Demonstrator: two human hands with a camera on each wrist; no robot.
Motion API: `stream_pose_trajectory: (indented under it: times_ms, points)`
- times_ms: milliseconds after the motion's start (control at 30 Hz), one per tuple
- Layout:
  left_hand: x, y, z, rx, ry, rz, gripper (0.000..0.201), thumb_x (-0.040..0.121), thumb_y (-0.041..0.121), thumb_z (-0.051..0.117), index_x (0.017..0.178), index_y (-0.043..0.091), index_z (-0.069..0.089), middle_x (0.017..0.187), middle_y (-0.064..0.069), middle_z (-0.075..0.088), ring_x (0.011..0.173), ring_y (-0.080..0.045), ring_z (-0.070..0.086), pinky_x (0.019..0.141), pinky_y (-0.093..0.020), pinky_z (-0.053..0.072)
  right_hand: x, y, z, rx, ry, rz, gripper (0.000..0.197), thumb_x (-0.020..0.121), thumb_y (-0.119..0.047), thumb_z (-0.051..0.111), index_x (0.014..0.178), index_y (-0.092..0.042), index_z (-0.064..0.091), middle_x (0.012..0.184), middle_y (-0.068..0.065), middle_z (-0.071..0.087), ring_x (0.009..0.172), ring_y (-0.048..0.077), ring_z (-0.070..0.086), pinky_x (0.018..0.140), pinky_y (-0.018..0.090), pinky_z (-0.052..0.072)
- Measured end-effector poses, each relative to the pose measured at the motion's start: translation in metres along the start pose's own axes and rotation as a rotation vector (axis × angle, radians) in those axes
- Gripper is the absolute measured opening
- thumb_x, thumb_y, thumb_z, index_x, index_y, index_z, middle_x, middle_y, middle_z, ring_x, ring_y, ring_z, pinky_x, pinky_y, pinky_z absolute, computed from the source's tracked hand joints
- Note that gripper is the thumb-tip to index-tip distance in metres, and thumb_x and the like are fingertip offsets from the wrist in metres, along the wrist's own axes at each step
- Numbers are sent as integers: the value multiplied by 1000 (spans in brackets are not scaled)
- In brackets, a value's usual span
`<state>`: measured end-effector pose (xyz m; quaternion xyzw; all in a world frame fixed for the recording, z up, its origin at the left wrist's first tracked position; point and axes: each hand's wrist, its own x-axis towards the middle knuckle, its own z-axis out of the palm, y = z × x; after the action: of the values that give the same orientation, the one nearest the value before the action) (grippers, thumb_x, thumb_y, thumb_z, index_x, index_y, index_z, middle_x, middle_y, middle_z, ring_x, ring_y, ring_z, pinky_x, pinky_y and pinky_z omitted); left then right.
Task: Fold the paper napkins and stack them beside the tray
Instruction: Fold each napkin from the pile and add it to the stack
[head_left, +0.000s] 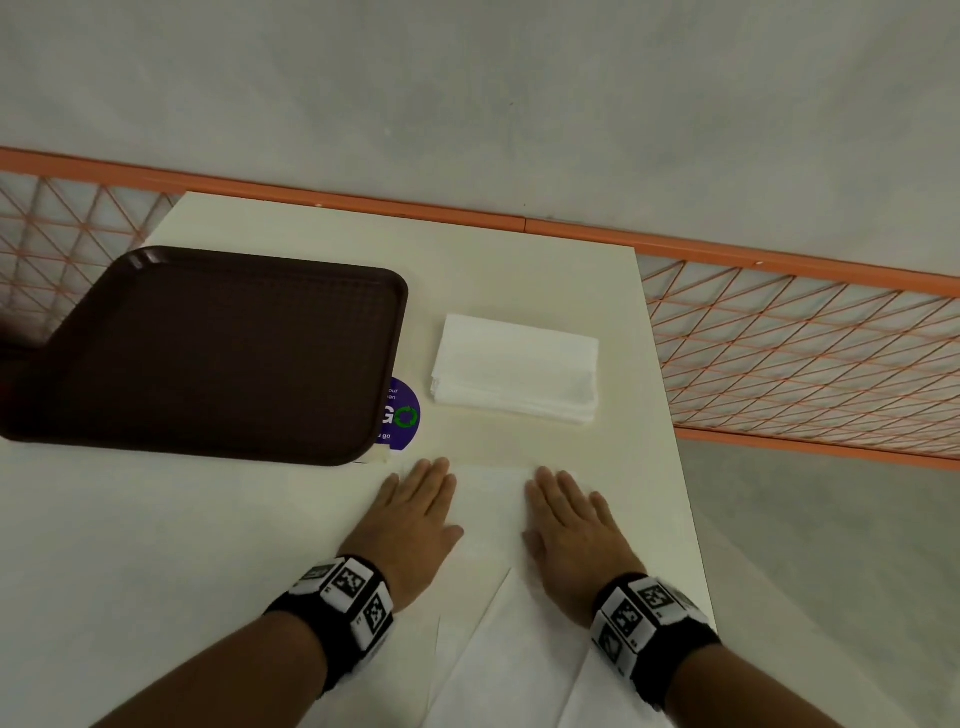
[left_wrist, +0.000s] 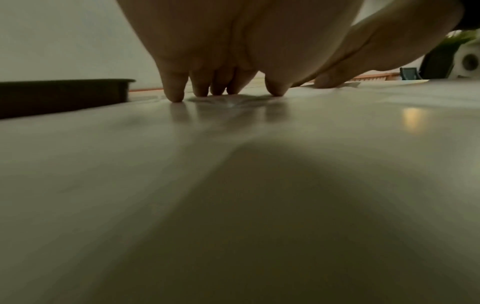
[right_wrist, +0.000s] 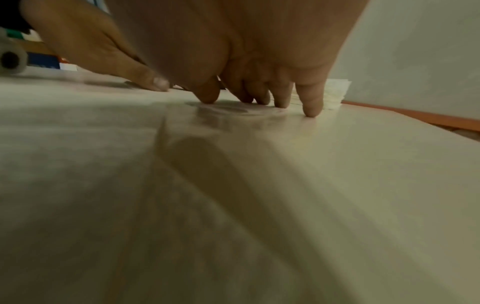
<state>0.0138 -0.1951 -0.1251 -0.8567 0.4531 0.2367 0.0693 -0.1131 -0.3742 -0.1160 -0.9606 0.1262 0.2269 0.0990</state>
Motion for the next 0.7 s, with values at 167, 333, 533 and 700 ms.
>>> stream_pose_trajectory:
  times_ms: [167, 333, 533, 700]
  points:
    - [-4, -11, -21, -90, 9, -96, 72, 96, 60, 21, 153, 17, 8, 162, 1, 0, 148, -18, 1, 120, -38, 8, -1, 8, -17, 13, 78, 92, 73, 89, -57, 4, 151, -20, 17, 158, -2, 18, 143, 22, 21, 114, 40, 25]
    - [9, -4, -42, -107, 98, -185, 48, 96, 47, 44, 135, 19, 41, 136, 0, 42, 125, -21, 39, 101, -36, 37, 17, 1, -41, 44, 80, 181, 51, 95, -48, 41, 137, -19, 39, 136, 2, 42, 124, 26, 40, 101, 42, 38]
    - [16, -1, -48, -400, -12, -350, 36, 91, 37, 59, 120, 16, 54, 120, -4, 60, 109, -24, 58, 88, -32, 47, 20, -4, -47, 227, -29, 235, 37, 93, -40, 50, 124, -19, 46, 118, 5, 61, 111, 27, 54, 90, 35, 43]
    - [12, -14, -48, -667, -29, -415, 23, 83, 33, 68, 90, 11, 67, 91, -5, 68, 86, -22, 65, 76, -29, 49, 15, 7, -49, 478, -73, 267, 18, 86, -30, 64, 97, -17, 65, 100, 4, 63, 97, 25, 61, 74, 26, 44]
